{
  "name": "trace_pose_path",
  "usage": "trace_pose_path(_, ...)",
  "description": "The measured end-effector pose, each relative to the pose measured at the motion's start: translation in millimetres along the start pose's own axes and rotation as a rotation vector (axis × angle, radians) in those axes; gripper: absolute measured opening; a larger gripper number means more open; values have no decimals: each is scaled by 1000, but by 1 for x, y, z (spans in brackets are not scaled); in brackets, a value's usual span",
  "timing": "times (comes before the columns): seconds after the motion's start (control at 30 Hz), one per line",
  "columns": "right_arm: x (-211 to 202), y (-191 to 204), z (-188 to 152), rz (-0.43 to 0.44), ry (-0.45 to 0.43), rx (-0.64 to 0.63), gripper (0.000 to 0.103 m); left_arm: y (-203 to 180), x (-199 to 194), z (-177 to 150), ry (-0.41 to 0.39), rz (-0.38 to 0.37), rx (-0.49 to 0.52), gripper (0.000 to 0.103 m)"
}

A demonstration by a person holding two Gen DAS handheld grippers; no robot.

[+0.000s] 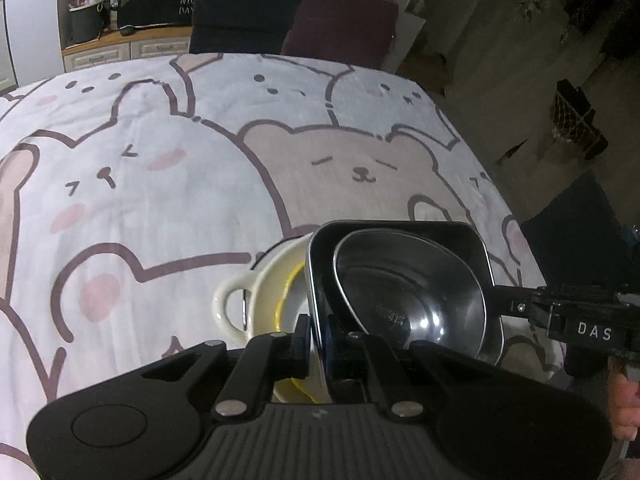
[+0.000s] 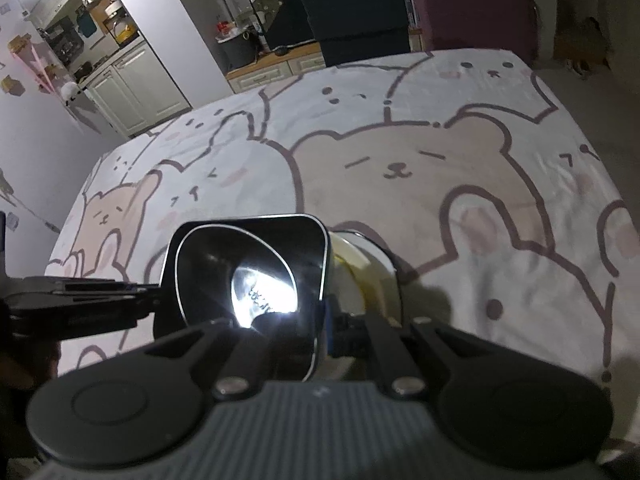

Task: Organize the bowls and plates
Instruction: 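Lift and carry the nested steel containers over the cream plate stack, then lower the steel containers into the cream bowl on the plate stack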

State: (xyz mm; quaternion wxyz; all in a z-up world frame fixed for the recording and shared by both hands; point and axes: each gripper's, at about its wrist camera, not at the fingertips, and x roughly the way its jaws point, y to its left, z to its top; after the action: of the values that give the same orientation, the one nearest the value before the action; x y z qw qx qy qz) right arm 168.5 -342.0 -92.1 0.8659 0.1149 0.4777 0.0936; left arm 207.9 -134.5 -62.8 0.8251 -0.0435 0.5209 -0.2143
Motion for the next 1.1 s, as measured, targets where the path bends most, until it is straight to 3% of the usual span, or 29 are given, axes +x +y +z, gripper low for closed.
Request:
trace_pose_path(0.37, 13, -17, 3, -23, 51, 4, 6, -6, 16, 0, 42, 19, 5, 8)
trace_pose_path(1.1, 41, -15, 10, -33, 114, -12, 6, 2, 22, -4, 77, 35, 7, 9)
